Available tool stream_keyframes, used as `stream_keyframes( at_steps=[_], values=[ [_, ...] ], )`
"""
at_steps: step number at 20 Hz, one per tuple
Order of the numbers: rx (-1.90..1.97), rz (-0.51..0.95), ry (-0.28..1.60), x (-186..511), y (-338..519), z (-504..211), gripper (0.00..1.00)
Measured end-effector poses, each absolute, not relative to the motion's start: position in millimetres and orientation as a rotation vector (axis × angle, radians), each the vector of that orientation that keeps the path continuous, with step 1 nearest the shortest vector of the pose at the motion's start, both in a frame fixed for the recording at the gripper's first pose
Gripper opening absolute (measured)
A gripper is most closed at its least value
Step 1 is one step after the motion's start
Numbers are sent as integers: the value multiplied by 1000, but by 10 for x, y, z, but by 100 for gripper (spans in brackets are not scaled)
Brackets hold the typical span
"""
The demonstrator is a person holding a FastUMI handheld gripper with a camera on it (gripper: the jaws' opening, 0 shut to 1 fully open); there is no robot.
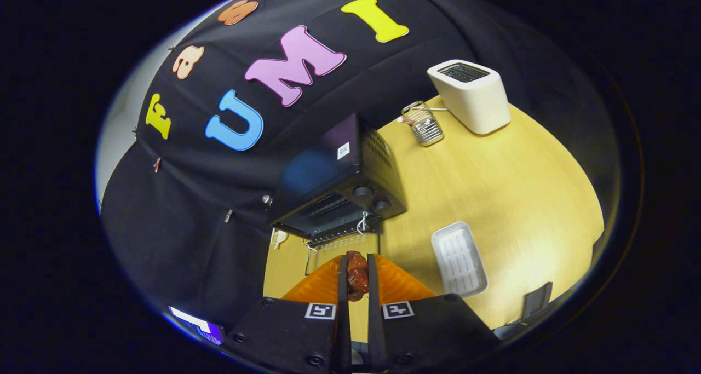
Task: Open the toaster oven, put the food inside, and close the toaster oven door.
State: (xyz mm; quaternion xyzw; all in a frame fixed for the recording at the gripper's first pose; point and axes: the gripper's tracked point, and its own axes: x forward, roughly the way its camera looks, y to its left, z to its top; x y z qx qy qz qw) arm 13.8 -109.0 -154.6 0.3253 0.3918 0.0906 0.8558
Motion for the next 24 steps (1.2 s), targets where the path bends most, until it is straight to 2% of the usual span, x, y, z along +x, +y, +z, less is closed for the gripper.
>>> stream_keyframes(
  at_steps=[14, 19, 24],
  values=[
    [810, 229, 808, 11, 436, -1866, 16],
    [888, 217, 784, 152, 620, -1868, 16],
    [961, 134, 726, 412, 549, -2079, 16]
  ],
)
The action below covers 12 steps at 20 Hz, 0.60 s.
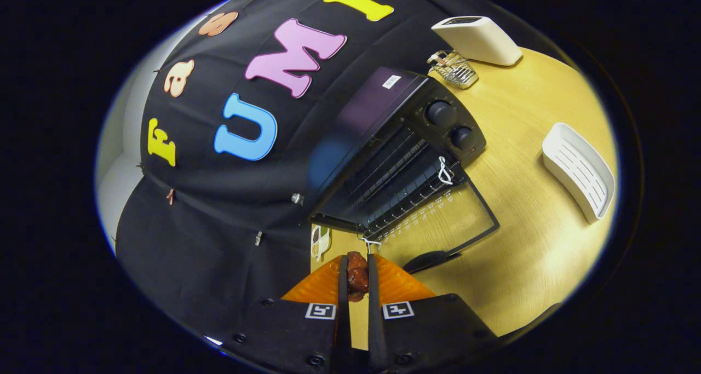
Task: Open the toaster oven, put the food inside, and close the toaster oven door.
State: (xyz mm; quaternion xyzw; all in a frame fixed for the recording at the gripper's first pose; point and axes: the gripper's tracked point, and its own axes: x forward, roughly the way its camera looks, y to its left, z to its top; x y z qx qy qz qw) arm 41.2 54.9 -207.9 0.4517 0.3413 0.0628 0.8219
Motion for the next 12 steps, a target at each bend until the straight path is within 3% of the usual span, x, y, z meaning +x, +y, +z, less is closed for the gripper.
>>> stream_keyframes(
  at_steps=[12],
  values=[
    [1156, -96, 507, 1331, 325, -2672, 16]
  ],
)
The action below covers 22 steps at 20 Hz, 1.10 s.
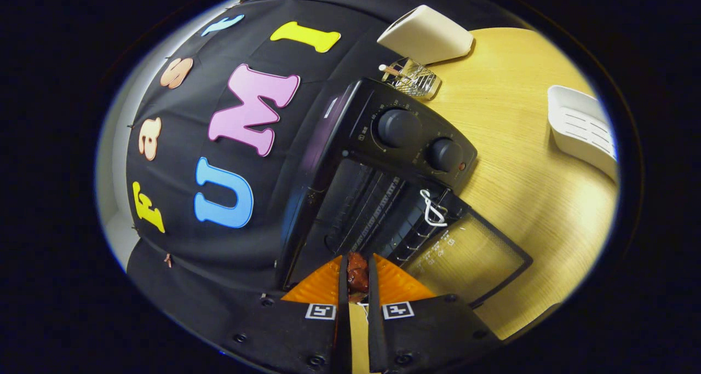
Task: Open the toaster oven, put the food inside, and close the toaster oven door.
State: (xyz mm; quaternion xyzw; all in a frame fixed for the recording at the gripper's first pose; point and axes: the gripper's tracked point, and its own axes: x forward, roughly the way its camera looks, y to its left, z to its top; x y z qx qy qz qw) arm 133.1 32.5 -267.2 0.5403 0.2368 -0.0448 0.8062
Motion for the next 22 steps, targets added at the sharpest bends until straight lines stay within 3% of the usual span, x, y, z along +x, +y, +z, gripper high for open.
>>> stream_keyframes(
  at_steps=[10, 16, 20, 21, 22],
  values=[
    [1187, -164, 375, 1889, 318, -2964, 16],
    [950, -182, 346, 1915, 258, -2925, 16],
    [736, -186, 386, 1875, 232, -2959, 27],
    [713, -182, 396, 1855, 240, -2973, 40],
    [693, -169, 402, 1847, 266, -2958, 47]
  ],
)
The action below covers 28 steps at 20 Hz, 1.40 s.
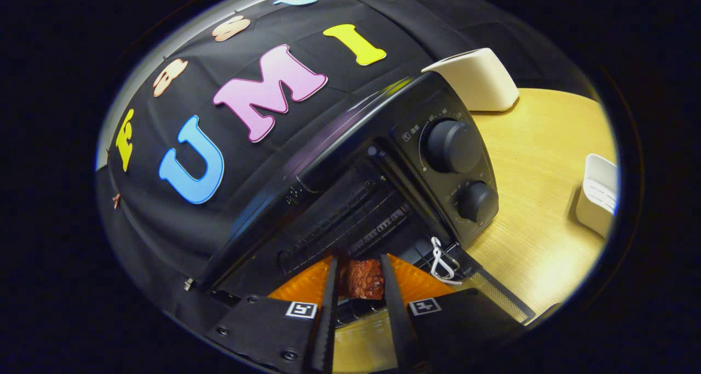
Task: Open the toaster oven, put the food inside, and close the toaster oven door.
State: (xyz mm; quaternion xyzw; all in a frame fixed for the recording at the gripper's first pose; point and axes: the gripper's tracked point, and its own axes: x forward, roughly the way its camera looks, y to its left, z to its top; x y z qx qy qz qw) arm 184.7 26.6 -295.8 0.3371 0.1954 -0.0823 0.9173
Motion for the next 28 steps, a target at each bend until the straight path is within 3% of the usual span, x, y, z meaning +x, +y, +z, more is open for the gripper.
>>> stream_keyframes(
  at_steps=[2, 4, 5, 20, 28],
  values=[
    [602, -121, 412, 1786, 360, -2949, 61],
    [489, -65, 432, 1690, 514, -2913, 83],
    [437, -54, 437, 1639, 532, -2888, 99],
    [36, 66, 700, 297, 483, -2826, 98],
    [-120, 112, 843, -157, 357, -3247, 99]
  ],
)
